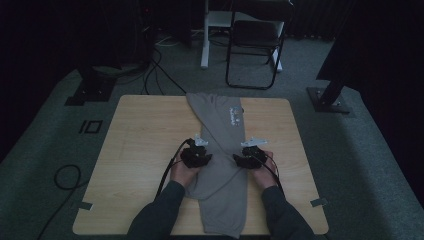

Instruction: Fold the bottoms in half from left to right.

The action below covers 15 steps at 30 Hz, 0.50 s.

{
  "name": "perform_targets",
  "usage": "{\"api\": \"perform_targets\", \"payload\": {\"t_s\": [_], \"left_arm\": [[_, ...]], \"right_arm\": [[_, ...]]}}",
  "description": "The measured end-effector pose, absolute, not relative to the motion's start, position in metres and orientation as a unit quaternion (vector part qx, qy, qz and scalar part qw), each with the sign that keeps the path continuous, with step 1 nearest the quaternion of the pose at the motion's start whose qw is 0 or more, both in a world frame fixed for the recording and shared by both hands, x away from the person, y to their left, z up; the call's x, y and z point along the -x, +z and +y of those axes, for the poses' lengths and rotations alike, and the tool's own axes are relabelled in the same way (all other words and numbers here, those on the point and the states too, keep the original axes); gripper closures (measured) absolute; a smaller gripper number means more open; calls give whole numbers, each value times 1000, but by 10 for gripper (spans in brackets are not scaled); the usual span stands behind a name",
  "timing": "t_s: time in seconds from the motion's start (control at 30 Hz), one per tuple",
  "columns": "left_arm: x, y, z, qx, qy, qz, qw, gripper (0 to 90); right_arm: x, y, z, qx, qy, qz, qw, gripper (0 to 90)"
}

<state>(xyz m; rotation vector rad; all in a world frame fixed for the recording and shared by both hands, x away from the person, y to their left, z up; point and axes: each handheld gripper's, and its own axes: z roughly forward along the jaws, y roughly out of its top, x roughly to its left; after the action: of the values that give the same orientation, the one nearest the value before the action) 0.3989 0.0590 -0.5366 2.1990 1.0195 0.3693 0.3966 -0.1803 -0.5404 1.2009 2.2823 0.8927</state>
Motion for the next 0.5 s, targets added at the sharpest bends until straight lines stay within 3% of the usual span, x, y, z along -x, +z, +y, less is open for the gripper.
{"api": "perform_targets", "payload": {"t_s": [0.27,0.5], "left_arm": [[-390,-543,56,-855,147,373,329,798],[-401,-545,64,-845,159,387,332,799]], "right_arm": [[-374,-544,-190,-425,309,829,193,645],[-388,-548,-187,-442,334,812,183,661]]}}
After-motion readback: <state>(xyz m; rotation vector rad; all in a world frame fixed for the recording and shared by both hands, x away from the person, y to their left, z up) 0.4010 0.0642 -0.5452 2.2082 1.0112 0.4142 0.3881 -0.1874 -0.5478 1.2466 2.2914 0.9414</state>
